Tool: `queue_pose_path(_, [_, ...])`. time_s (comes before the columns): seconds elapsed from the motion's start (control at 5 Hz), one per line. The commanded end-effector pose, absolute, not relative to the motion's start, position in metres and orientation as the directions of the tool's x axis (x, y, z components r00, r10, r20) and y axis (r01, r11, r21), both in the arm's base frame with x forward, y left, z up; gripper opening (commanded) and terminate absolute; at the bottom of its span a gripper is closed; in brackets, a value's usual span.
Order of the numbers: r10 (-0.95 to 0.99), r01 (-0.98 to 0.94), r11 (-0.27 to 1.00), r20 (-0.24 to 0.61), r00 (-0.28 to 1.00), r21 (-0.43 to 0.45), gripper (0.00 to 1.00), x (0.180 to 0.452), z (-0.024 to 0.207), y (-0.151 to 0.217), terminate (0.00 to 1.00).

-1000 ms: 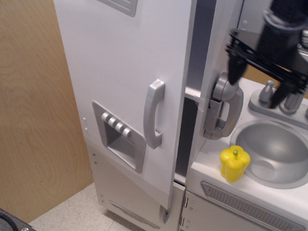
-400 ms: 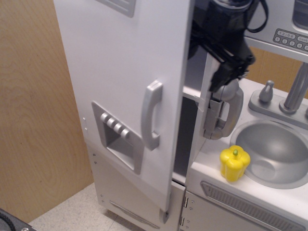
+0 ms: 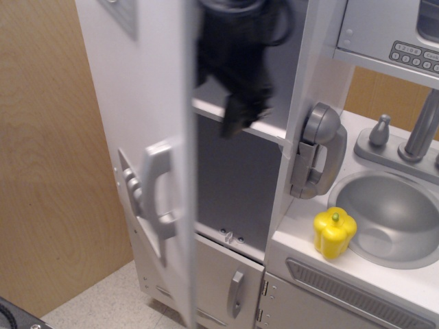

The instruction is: Open fridge

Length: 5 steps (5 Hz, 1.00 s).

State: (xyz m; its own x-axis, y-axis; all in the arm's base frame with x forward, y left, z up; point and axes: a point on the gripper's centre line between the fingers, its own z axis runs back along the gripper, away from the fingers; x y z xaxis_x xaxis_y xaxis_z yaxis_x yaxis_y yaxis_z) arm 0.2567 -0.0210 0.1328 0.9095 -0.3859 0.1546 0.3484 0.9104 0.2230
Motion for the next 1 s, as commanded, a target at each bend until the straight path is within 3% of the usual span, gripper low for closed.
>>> queue_pose_path(0.0, [-0.352, 0.298, 0.925, 0.236, 0.906, 0.237, 1.00, 0.240, 0.131, 0.032, 0.00])
queue_pose_path(0.2, [-0.236, 0.159, 0.952, 0.298, 0.925, 0.260, 1.00, 0.254, 0.118, 0.047, 0.00])
queue_pose_path(0.8, [0.002, -0.073, 0.974, 0.311, 0.950, 0.214, 1.00, 0.302, 0.098, 0.108, 0.00])
